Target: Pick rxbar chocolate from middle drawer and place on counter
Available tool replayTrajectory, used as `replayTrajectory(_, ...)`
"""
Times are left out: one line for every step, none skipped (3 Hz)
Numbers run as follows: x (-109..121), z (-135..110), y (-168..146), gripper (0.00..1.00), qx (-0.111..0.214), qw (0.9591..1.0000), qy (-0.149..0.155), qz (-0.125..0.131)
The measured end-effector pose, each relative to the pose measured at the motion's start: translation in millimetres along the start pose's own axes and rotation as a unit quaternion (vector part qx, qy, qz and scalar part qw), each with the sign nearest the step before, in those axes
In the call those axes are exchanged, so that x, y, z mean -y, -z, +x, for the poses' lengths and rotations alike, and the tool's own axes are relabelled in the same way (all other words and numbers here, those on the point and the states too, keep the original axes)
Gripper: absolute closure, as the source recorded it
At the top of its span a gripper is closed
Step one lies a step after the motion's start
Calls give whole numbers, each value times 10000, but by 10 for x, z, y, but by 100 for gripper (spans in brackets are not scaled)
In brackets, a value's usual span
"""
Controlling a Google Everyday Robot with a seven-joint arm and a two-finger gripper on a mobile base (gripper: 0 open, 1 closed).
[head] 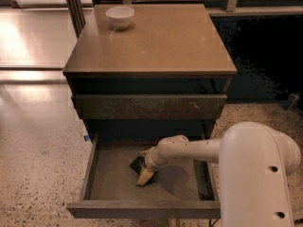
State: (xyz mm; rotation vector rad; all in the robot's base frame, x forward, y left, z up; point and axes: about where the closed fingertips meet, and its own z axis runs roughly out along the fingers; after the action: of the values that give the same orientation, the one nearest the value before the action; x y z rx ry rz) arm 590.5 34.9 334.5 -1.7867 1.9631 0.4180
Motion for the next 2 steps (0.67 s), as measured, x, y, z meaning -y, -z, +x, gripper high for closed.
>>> replayTrajectory(-1, 0, -1, 100, 0, 10000, 0, -1)
replayTrajectory(4, -141, 207, 100, 23, 10000, 11, 1)
